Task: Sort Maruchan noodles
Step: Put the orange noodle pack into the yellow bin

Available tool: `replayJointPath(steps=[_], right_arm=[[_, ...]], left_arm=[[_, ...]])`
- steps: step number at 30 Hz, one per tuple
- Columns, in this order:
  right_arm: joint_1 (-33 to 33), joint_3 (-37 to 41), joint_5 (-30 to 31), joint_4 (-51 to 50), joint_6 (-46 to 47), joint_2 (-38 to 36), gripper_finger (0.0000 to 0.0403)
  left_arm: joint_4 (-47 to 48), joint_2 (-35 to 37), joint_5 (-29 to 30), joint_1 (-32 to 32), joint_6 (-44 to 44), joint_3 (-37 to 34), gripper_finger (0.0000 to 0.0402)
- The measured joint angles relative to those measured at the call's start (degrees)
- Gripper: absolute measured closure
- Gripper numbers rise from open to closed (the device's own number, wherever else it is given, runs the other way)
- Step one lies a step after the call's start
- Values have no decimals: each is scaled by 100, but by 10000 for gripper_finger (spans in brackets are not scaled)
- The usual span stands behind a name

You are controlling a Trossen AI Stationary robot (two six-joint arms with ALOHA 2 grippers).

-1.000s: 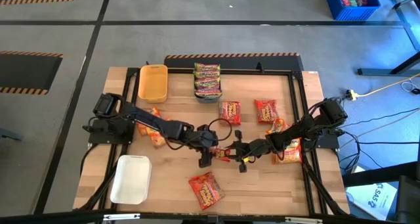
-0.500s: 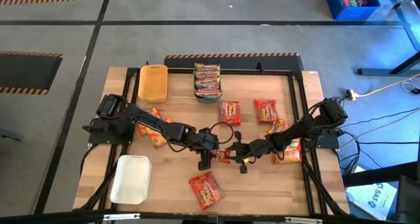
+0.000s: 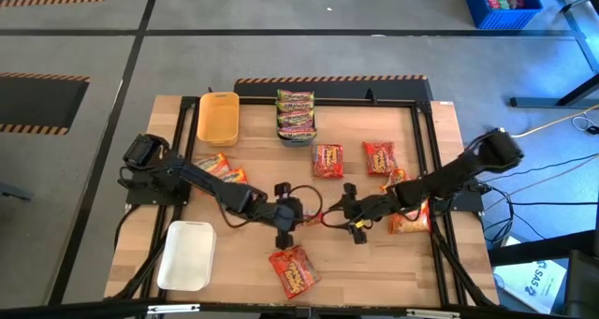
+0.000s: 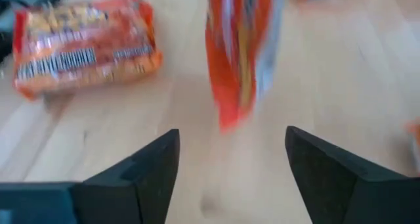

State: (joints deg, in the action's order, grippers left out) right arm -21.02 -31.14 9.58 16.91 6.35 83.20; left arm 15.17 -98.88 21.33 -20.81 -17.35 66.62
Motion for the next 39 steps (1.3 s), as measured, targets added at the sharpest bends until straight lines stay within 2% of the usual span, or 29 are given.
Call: replayJointPath(steps=[3,5,9,12,15,20,24,30,35,39], right_arm=[[0,84,32,-445,79,-407,142],[0,267,49,-197,47,-536,142],[4,835,289,1188,-196,-582,141],[4,1236,370,2526,-326,-424,141],[4,1394,379,3294,-363,-263,141],[4,1308,486,3454,-448,-40,141],[47,1100,554,3858,-776,112,141],[517,526,482,4099,-1280,151,141],[992,90,53,4105,-1683,149,141],[1294,-30,-615,4085,-1733,149,141]], left_arm=[[-137,155,456,-260,-47,-99,281],[-369,242,755,-410,-21,-284,281],[-1296,259,1471,-573,22,-821,281],[-2552,261,1624,-582,316,-1289,281],[-3994,263,1636,-575,672,-1884,281],[-6809,261,1587,-567,1516,-2795,281],[-8244,261,1188,-446,2077,-3212,281],[-9147,261,1061,-77,2660,-3297,281],[-9533,261,495,341,2712,-3297,281],[-9596,261,373,584,2709,-3295,281]])
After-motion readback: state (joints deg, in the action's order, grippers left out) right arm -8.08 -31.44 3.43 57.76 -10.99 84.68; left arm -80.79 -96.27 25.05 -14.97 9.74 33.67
